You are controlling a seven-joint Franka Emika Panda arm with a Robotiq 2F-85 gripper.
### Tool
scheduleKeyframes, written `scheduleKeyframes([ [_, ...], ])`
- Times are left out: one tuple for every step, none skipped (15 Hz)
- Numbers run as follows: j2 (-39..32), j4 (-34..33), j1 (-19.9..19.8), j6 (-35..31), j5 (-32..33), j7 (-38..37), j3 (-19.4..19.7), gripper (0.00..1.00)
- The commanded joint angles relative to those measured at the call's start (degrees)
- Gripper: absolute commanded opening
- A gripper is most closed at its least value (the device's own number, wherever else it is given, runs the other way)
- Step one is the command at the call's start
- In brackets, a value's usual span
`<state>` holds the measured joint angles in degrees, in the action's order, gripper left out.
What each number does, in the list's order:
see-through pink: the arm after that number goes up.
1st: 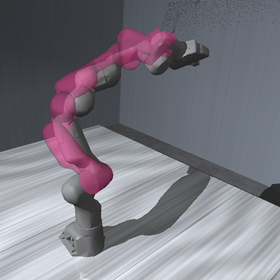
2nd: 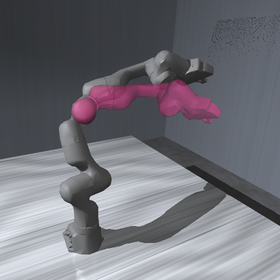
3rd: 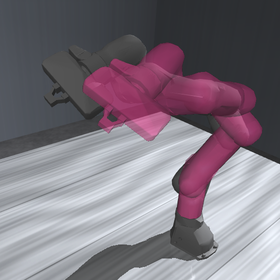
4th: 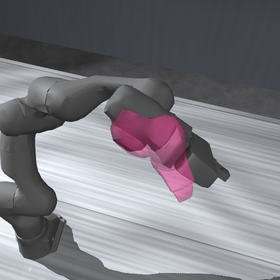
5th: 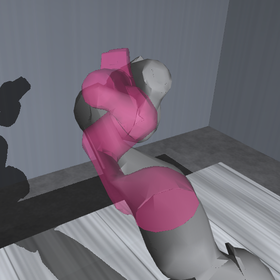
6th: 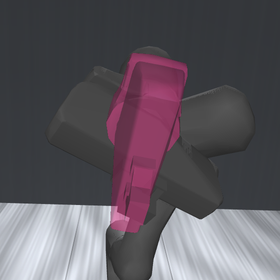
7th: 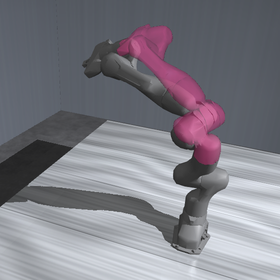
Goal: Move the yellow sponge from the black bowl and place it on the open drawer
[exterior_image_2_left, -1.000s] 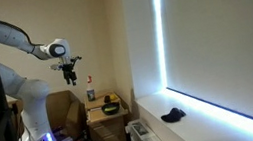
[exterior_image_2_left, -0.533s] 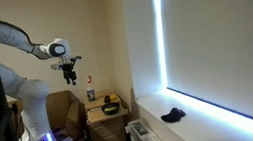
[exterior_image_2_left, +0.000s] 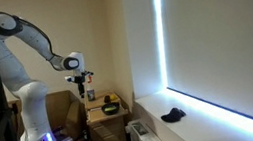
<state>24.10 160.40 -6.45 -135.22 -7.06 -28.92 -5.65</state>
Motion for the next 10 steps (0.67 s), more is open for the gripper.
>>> scheduleKeyframes([
  [-11.15,-0.55,0.25,-9.06,-4.06,-8.40,-0.41,1.00],
  [-10.40,-0.13,1.16,-8.98,-5.74,-11.22,-0.22,1.00],
  [-9.35,-0.34,1.05,-7.31,-2.92,-7.55,0.87,1.00],
  [-10.77,-0.54,1.52,-8.10,-3.69,-9.34,0.93,1.00],
  [-11.28,-0.69,1.78,-8.33,-4.02,-10.41,0.93,1.00],
  [-11.20,-0.74,1.87,-8.33,-4.18,-10.91,0.91,1.00],
  [-14.27,-2.57,0.97,-9.07,-2.86,-12.61,0.83,1.00],
  [-18.43,-4.74,-0.36,-11.44,-2.10,-16.39,0.97,1.00],
  [-21.56,-6.64,-0.34,-14.72,-3.80,-18.44,1.83,1.00],
  [-23.51,-8.07,-0.17,-16.98,-4.01,-20.95,2.30,1.00],
])
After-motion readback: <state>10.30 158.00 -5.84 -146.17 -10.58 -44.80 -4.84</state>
